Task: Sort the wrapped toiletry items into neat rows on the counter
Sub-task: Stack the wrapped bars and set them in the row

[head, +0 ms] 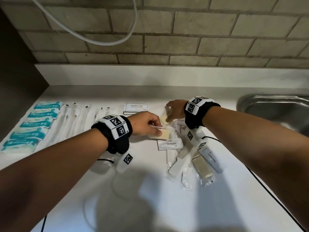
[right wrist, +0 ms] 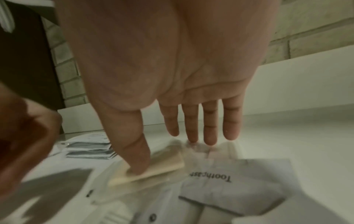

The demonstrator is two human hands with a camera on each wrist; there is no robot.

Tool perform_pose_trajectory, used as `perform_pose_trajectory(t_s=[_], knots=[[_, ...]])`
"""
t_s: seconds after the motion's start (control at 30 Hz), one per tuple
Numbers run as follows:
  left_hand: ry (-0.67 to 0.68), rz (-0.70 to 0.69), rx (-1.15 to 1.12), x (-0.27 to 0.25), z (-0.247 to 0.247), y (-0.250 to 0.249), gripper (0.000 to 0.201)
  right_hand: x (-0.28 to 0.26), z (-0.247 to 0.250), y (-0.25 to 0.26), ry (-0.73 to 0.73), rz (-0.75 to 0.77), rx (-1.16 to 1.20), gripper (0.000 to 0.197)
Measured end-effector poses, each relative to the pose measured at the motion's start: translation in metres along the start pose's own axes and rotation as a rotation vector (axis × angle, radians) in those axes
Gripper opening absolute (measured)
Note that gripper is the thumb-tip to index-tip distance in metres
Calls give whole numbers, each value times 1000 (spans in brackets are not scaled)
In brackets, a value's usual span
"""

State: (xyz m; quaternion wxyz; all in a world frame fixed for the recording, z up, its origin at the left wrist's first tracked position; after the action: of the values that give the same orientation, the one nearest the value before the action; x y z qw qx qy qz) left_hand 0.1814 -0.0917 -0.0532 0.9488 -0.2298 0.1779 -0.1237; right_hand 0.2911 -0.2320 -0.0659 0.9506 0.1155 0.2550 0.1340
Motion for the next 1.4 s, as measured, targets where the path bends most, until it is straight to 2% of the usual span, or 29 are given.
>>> perform_pose_trajectory(t_s=[0.13,0.27,0.43,0.5,0.63,0.73,0.8,0.9,1.0,1.07,1.2,1.3,1.4], knots=[[-119,32,-89,5,20,10,14,4,5,-3,29,4,75,86],[-289,75,-254,12,33,19,14,-6,10,1,24,44,116,57],[-462,173,-431,12,38,13,17,-31,20,9,-6,178,132,34],[-453,198,-476,9,36,10,16,-48,23,13,-3,248,196,34],[-333,134,-490,-1,31,-9,14,-86,32,18,-97,350,358,32],[-238,82,-510,-17,26,-29,46,-114,37,19,-194,355,414,45],[-174,43,-543,-27,23,-41,51,-130,36,17,-260,337,430,45],[-121,11,-566,-39,16,-53,32,-149,28,9,-381,313,483,43],[-117,-48,-505,-45,6,-57,23,-172,17,-2,-455,274,530,52],[-154,-74,-461,-48,5,-58,23,-183,7,-12,-423,182,495,61],[-219,-61,-408,-50,7,-56,30,-204,-29,-37,-194,-112,211,61],[-243,-50,-403,-51,8,-58,31,-209,-56,-47,-106,-199,70,44],[-252,-38,-395,-52,4,-59,28,-206,-72,-51,-71,-232,83,40]])
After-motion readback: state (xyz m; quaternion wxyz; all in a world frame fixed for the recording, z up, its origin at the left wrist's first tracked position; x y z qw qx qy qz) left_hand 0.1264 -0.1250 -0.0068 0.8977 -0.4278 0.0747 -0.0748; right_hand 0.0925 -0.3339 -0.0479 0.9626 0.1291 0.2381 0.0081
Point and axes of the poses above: each hand's wrist, its own x-axis towards the middle knuckle, its own z-axis out of the back of the hand, y = z × x, the point moved 3 cm from there along x, towards the middle knuckle, and after that the axes turned 13 degrees about x, right-handed, at the moved point
